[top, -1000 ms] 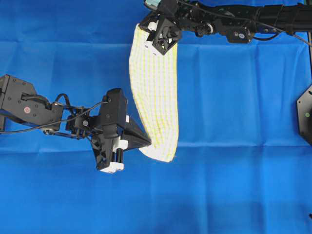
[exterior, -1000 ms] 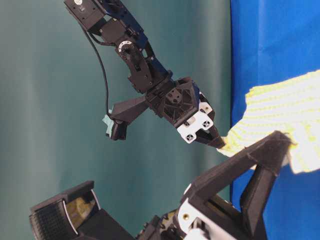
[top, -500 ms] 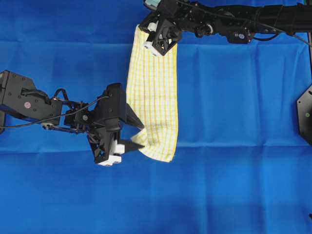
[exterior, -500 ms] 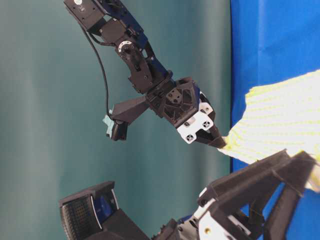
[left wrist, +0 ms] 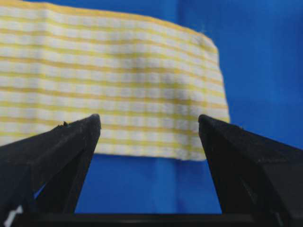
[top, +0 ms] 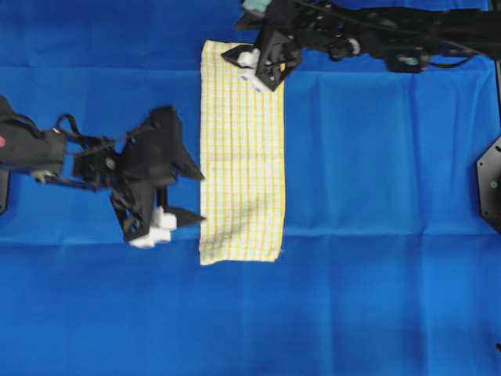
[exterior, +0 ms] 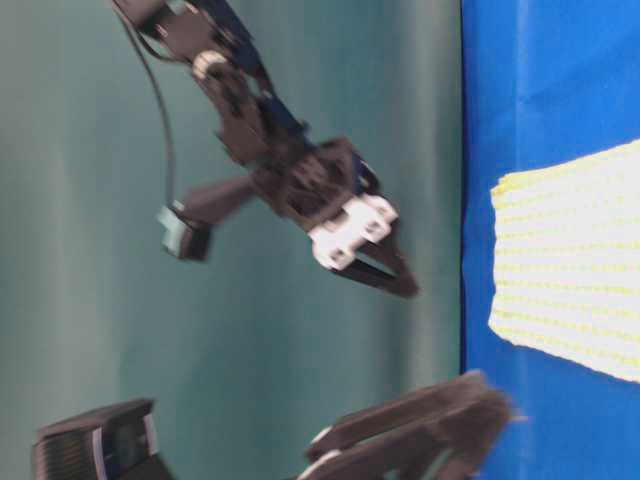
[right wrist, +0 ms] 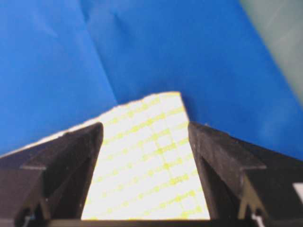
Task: Fold the yellow towel.
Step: 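Move both grippers to the strip's top corners and pinch them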
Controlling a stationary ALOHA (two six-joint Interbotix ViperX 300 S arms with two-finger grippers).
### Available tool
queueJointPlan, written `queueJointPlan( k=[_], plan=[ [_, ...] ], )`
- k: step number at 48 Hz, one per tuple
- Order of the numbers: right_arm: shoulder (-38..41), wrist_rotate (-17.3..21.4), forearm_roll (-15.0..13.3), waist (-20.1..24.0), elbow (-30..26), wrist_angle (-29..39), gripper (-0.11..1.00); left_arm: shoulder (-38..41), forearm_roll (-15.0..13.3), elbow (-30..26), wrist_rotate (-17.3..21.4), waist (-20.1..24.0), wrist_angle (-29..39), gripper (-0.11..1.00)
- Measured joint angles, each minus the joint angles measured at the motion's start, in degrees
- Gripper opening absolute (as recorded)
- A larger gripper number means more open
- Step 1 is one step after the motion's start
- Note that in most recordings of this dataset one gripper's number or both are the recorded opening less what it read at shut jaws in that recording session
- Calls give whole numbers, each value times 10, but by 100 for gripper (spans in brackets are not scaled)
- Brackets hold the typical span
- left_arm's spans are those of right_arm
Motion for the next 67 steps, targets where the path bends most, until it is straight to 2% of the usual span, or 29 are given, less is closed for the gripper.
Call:
queueJointPlan(
  k=[10,18,26,42,48,60,67],
  plan=[
    [-89,8,0,-1,76,-11,73,-48,4,17,42,63,3,79],
    [-149,17,4,-1,147,-40,73,-62,4,33,87,129,-27,79],
    [-178,17,19,0,189,-52,73,-58,4,36,100,168,-57,79],
    [-178,17,21,-9,192,-54,74,-30,4,36,105,194,-95,79],
    [-152,18,24,-29,187,-54,74,6,4,37,106,230,-128,79],
    [-76,18,52,-61,163,-61,74,106,4,22,106,307,-197,79],
    [-33,20,67,-64,142,-68,75,142,4,-1,106,323,-231,79]
  ],
)
